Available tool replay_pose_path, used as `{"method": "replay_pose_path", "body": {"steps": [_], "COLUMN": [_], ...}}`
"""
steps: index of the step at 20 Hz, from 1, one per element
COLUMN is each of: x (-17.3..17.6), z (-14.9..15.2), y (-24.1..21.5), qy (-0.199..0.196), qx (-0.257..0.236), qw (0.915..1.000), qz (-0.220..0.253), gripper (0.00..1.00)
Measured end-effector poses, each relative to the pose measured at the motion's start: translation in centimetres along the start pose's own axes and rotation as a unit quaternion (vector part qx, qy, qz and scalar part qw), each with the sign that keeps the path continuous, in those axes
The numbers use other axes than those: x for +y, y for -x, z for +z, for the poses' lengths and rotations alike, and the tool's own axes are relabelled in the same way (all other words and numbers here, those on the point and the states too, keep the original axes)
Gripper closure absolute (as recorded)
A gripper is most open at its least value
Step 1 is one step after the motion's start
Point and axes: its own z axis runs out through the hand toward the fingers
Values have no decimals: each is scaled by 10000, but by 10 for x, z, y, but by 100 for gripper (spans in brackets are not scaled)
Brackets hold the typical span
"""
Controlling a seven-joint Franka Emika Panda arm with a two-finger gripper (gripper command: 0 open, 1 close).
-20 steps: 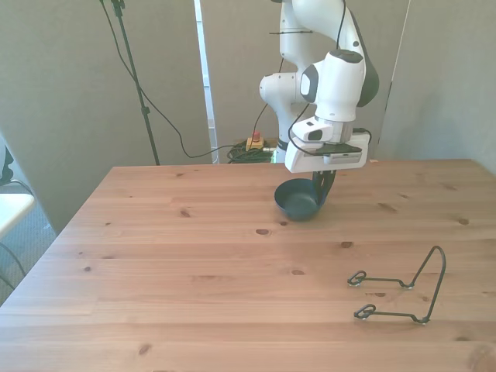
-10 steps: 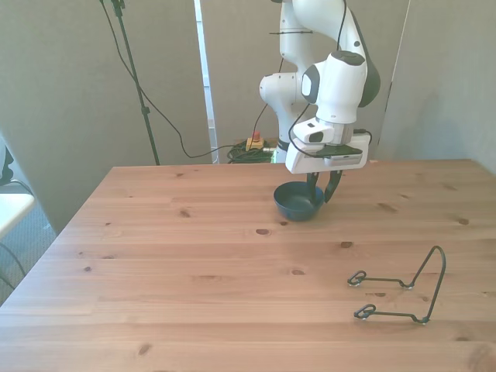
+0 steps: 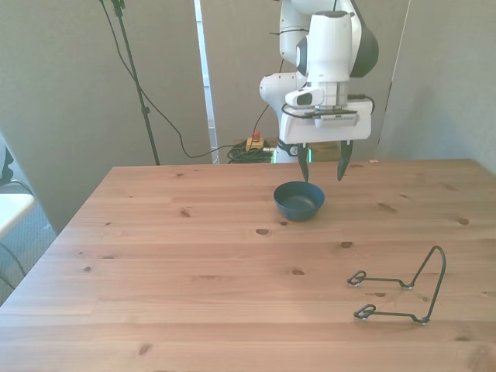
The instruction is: Unload the bowl
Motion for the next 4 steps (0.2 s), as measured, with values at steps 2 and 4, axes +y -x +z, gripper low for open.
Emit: {"method": "replay_pose_path", "body": {"steps": [2,4], "x": [2,5], "z": [-19,-34], "y": [-6,-9], "qy": [-222,-333], "qx": [87,186], "qw": [9995,9987], "qz": [198,349], "gripper": [0,0]}}
